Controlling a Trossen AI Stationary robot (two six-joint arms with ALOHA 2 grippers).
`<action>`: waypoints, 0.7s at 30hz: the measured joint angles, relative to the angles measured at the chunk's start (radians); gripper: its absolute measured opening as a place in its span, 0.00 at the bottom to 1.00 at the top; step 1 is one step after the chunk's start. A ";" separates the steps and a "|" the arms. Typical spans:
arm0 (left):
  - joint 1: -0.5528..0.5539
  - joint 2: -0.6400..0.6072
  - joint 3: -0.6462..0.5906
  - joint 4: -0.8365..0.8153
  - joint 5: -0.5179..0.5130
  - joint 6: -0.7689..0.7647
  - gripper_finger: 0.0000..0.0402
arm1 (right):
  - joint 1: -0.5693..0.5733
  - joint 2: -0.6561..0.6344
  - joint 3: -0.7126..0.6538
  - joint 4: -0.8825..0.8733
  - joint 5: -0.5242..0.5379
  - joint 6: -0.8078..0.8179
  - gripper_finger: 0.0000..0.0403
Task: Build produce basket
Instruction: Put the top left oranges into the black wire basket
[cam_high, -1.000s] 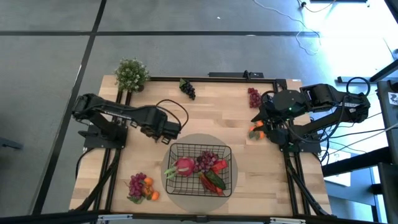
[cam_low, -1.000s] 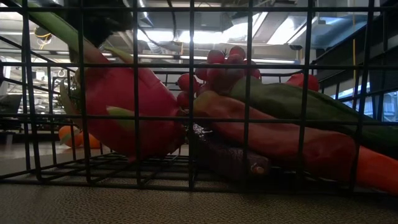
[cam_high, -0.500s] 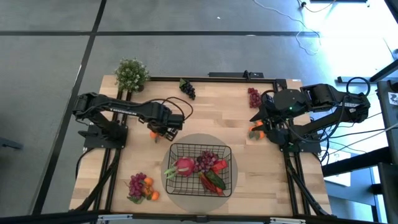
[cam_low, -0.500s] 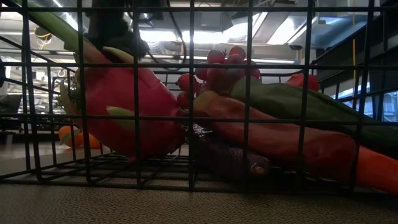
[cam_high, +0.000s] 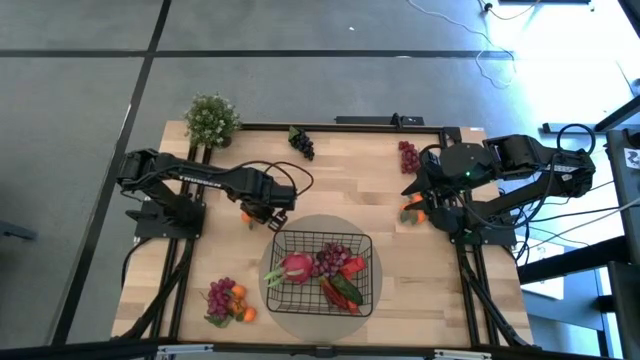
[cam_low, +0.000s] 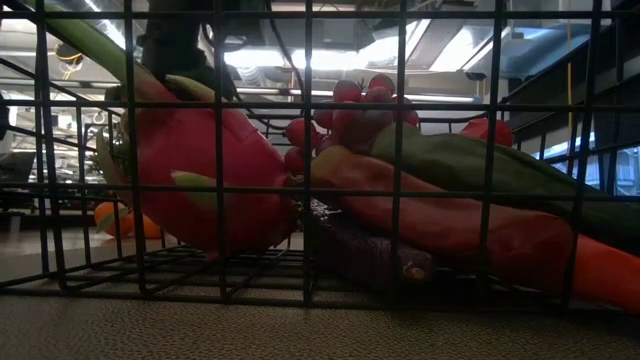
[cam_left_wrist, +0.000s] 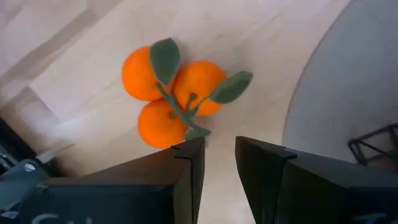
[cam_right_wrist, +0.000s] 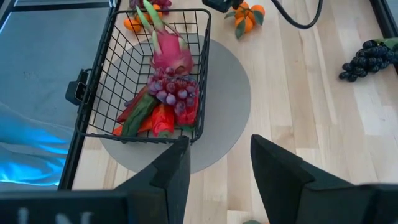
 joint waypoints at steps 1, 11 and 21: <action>0.000 0.000 -0.001 -0.001 -0.005 0.003 0.19 | 0.000 0.000 0.000 0.001 0.000 0.000 0.38; 0.000 0.000 -0.001 -0.003 -0.048 0.009 0.19 | 0.000 0.000 0.000 0.005 0.001 0.001 0.38; 0.000 0.001 -0.001 -0.004 -0.057 0.028 0.19 | 0.000 0.000 0.000 0.005 0.001 0.001 0.38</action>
